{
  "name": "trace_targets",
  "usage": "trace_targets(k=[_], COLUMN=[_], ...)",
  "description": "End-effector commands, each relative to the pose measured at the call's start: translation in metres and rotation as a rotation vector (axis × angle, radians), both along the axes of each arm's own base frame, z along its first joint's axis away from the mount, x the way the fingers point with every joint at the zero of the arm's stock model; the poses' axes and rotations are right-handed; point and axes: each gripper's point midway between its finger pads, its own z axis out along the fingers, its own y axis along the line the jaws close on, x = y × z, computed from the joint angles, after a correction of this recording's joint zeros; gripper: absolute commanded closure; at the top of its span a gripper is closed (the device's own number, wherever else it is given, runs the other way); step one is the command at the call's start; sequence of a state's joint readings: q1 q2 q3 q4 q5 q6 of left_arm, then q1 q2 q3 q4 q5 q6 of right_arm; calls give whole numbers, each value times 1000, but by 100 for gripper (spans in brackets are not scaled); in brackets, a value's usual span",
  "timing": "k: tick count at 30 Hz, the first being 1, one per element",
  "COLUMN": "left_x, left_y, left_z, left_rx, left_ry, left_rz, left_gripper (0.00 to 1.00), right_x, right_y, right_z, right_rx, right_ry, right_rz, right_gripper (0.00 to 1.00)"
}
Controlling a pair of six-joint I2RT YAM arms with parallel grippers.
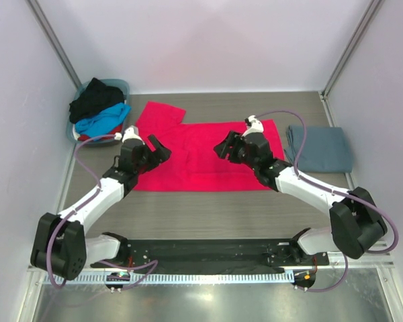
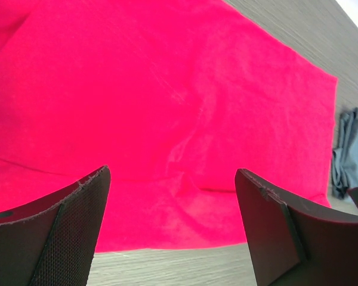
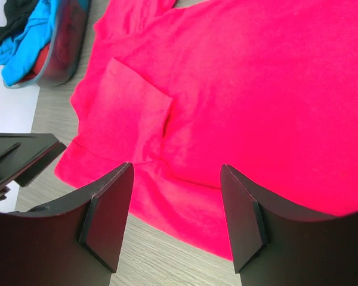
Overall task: Fold and stack the t-shirts
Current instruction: Fold the tshirt
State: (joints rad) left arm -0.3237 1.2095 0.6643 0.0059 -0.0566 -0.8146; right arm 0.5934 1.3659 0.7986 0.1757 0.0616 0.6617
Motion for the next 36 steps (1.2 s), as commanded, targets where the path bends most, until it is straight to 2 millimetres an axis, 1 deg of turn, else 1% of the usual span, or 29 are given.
trace_targets(k=[1,4,6,7,8,9,11,12,13,14,15,16,17,18,19,20,21,22,23,24,25,27,28,30,31,32,34,35,36], left_x=[0,4,10,12,21,26,33,48,55,63,76,83,88,93,107,113,123,135,144,151,159,165,166,172,172,174,175,175,176], left_y=[-18,-20,-10,-3,0,-3,-6,-9,-9,-5,-2,5,10,16,22,36,41,46,57,60,64,72,74,76,76,78,81,83,84], left_z=[22,17,9,-3,6,15,26,57,65,57,74,78,63,63,81,79,70,82,83,74,83,82,71,72,59,56,43,41,38], left_rx=[-59,-29,45,71,46,31,8,-12,-14,10,14,36,82,124,135,149,146,119,80,63,52,88,114,112,116,114,116,118,119], left_ry=[-60,-65,-63,-37,-56,-70,-57,-108,-125,-92,-114,-106,-54,-50,-77,-56,-28,-42,-32,-4,-12,-4,31,45,83,93,121,127,132], left_rz=[-59,-81,-44,-7,14,13,29,48,62,97,125,153,166,173,200,227,243,260,270,277,283,305,303,301,295,296,299,302,299], left_gripper=[14,14,14,14,14,14,14,14,14,14,14,14,14,14,14,14,15,15,16,18,18,18,18,18,18,18,18,18,18], right_x=[1,4,14,20,30,35,43,57,57,59,65,67,69,73,78,80,85,90,92,96,99,107,110,116,119,121,130,132,139], right_y=[-12,-17,-34,-44,-63,-73,-79,-93,-99,-105,-115,-120,-128,-133,-149,-156,-166,-181,-190,-195,-199,-209,-212,-217,-221,-224,-234,-235,-239], right_z=[4,3,-4,-16,-20,-22,-18,-3,-2,3,19,23,26,25,23,19,11,6,1,4,-7,-5,-17,-24,-27,-41,-44,-59,-57], right_rx=[23,-5,-82,-141,-171,-175,-124,-111,-140,-187,-229,-262,-300,-332,-345,-347,-353,-326,-319,-314,-334,-357,-360,-347,-347,-358,-368,-378,-373], right_ry=[-7,-25,-37,-31,-27,-3,32,19,32,26,8,8,13,42,66,90,131,162,190,198,226,243,278,308,318,347,351,383,376], right_rz=[-71,-88,-178,-216,-285,-304,-288,-330,-342,-350,-393,-410,-432,-441,-473,-486,-500,-516,-528,-527,-526,-547,-548,-554,-565,-567,-587,-581,-586], right_gripper=[35,35,35,37,39,40,44,45,45,45,45,44,44,44,44,44,45,45,46,46,46,46,46,46,46,46,46,46,46])
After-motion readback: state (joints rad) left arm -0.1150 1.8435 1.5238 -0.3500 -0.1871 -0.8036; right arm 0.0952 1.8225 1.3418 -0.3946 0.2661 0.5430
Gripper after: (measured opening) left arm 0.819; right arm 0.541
